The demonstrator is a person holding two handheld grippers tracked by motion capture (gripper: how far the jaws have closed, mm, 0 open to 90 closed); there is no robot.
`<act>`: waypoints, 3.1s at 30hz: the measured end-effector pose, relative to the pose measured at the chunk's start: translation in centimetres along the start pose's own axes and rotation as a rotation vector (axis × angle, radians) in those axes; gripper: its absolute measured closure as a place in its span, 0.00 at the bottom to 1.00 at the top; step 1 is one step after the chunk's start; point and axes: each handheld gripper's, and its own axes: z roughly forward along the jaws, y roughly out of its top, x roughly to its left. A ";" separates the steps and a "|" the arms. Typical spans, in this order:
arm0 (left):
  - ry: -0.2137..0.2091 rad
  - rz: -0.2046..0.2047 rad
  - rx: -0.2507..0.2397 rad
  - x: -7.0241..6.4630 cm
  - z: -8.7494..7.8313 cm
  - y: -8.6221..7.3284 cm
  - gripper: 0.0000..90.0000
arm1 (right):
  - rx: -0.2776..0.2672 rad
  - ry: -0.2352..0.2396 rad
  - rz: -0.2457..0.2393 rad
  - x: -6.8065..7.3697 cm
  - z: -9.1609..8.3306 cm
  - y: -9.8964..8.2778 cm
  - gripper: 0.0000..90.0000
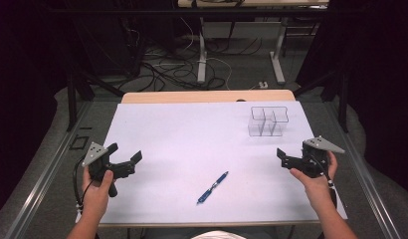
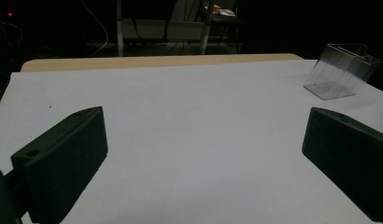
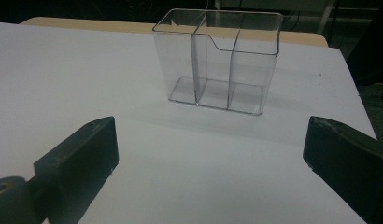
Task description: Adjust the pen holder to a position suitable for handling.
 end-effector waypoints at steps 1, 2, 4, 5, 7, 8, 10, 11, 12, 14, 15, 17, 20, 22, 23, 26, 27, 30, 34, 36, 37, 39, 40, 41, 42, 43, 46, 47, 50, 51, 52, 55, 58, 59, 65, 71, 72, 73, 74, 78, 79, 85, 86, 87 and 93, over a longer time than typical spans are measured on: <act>0.000 -0.001 0.002 0.0 0.0 0.0 0.00 | 0.000 0.000 0.000 0.0 0.0 0.0 0.04; 0.003 0.001 0.003 0.0 0.0 0.0 0.00 | -0.006 -0.006 -0.003 -0.2 0.1 -0.1 0.06; 0.006 0.004 0.006 0.0 0.0 -0.1 0.00 | 0.009 -0.010 -0.004 -0.4 0.0 0.0 0.08; 0.008 0.004 0.007 0.0 0.0 -0.1 0.00 | 0.009 -0.010 -0.004 -0.4 0.0 0.0 0.08; 0.009 0.004 0.007 0.0 0.0 -0.1 0.00 | 0.003 -0.017 0.004 -0.3 0.0 0.0 0.11; 0.011 0.005 0.008 0.0 0.0 -0.1 0.00 | 0.006 -0.012 -0.007 -0.4 0.0 0.1 0.12; 0.010 0.008 0.010 -0.1 0.1 -0.1 0.00 | 0.004 -0.015 -0.017 -0.5 0.0 0.1 0.13; 0.012 0.009 0.011 -0.2 0.0 -0.1 0.00 | 0.007 -0.023 -0.039 -0.5 0.1 0.3 0.17; 0.012 0.009 0.011 -0.2 0.0 -0.1 0.00 | 0.032 -0.023 -0.039 -0.5 -0.1 0.4 0.17; 0.011 0.015 0.008 -0.2 0.0 -0.1 0.00 | 0.003 -0.025 -0.049 -0.5 0.2 0.5 0.17; 0.011 0.019 0.009 -0.3 0.0 -0.1 0.00 | 0.015 -0.019 -0.067 -0.5 0.2 0.9 0.20; 0.010 0.018 0.013 -0.3 0.0 -0.2 0.00 | 0.012 -0.020 -0.093 -0.3 0.3 1.2 0.22; 0.010 0.020 0.014 -0.2 0.0 -0.2 0.00 | 0.025 -0.010 -0.161 -0.3 0.5 1.7 0.28; 0.010 0.020 0.012 -0.2 -0.1 -0.2 0.00 | 0.040 -0.009 -0.211 -0.2 0.8 2.1 0.30; 0.010 0.020 0.012 -0.2 -0.1 -0.2 0.00 | 0.056 -0.011 -0.241 -0.1 0.8 2.3 0.31; 0.009 0.025 0.014 -0.1 0.0 -0.3 0.00 | 0.070 -0.013 -0.305 0.0 1.1 3.0 0.33; 0.008 0.027 0.014 -0.1 0.0 -0.3 0.00 | 0.070 -0.013 -0.305 0.0 1.1 3.0 0.33; 0.006 0.042 0.022 -0.2 0.0 -0.4 0.00 | 0.096 -0.005 -0.373 0.0 1.3 3.9 0.34; 0.004 0.050 0.023 -0.2 0.0 -0.4 0.00 | 0.126 0.016 -0.423 0.1 1.6 5.2 0.37; 0.003 0.053 0.024 -0.2 0.0 -0.4 0.00 | 0.146 0.028 -0.464 0.2 1.7 6.0 0.39; 0.003 0.052 0.025 -0.2 0.0 -0.4 0.00 | 0.150 0.032 -0.479 0.3 1.8 6.2 0.40; 0.003 0.055 0.026 -0.2 0.0 -0.5 0.00 | 0.174 0.055 -0.510 0.3 2.2 7.0 0.41; 0.002 0.054 0.026 -0.2 0.0 -0.5 0.00 | 0.177 0.052 -0.517 0.3 2.3 7.3 0.42; 0.002 0.055 0.027 -0.2 0.0 -0.5 0.00 | 0.178 0.048 -0.527 0.3 2.5 7.5 0.42; 0.002 0.055 0.027 -0.1 0.0 -0.5 0.00 | 0.186 0.044 -0.537 0.1 2.7 7.8 0.43; 0.003 0.056 0.029 -0.1 0.0 -0.5 0.00 | 0.191 0.044 -0.538 0.0 3.0 8.0 0.43; 0.002 0.056 0.029 -0.1 0.0 -0.5 0.00 | 0.194 0.038 -0.541 -0.5 3.9 8.8 0.45; 0.001 0.057 0.029 -0.1 0.0 -0.5 0.00 | 0.194 0.038 -0.541 -0.5 3.9 8.8 0.45; 0.001 0.056 0.032 -0.1 0.0 -0.5 0.00 | 0.201 0.020 -0.508 -1.5 5.3 10.2 0.47; 0.001 0.056 0.032 -0.1 0.0 -0.5 0.00 | 0.201 0.020 -0.508 -1.5 5.3 10.2 0.47; 0.001 0.056 0.032 -0.1 0.1 -0.5 0.00 | 0.209 0.000 -0.489 -2.0 6.0 10.8 0.51; 0.000 0.055 0.032 0.0 0.1 -0.6 0.00 | 0.200 0.001 -0.455 -2.8 6.8 11.4 0.61; 0.000 0.055 0.034 0.0 0.1 -0.6 0.00 | 0.206 -0.007 -0.411 -3.5 7.8 11.7 0.69; -0.001 0.052 0.034 0.0 0.1 -0.6 0.00 | 0.208 -0.013 -0.401 -3.8 8.0 11.8 0.71; -0.003 0.052 0.040 0.0 0.3 -0.7 0.00 | 0.238 -0.031 -0.374 -5.3 9.6 11.8 0.86; -0.002 0.055 0.045 0.0 0.3 -0.7 0.00 | 0.267 -0.034 -0.333 -6.8 11.0 11.6 0.99; -0.002 0.050 0.042 0.0 0.3 -0.7 0.00 | 0.267 -0.034 -0.333 -6.8 11.0 11.6 0.99; -0.001 0.048 0.041 0.0 0.3 -0.7 0.00 | 0.272 -0.039 -0.323 -7.0 11.3 11.5 1.00; 0.000 0.047 0.041 0.1 0.3 -0.7 0.00 | 0.285 -0.048 -0.288 -7.5 11.7 11.3 1.00; 0.002 0.041 0.041 0.2 0.2 -0.8 0.00 | 0.299 -0.039 -0.230 -8.2 12.6 10.6 1.00; 0.002 0.041 0.041 0.2 0.2 -0.8 0.00 | 0.304 -0.032 -0.221 -8.3 12.8 10.4 1.00; 0.001 0.038 0.043 0.2 0.3 -0.8 0.00 | 0.322 -0.047 -0.166 -8.6 13.6 9.6 1.00; 0.000 0.039 0.043 0.2 0.3 -0.8 0.00 | 0.325 -0.051 -0.147 -8.7 13.9 9.5 1.00; -0.001 0.040 0.046 0.2 0.3 -0.9 0.00 | 0.324 -0.056 -0.132 -8.7 14.0 9.4 1.00; -0.001 0.042 0.046 0.2 0.2 -0.9 0.00 | 0.331 -0.058 -0.104 -8.6 14.6 9.1 1.00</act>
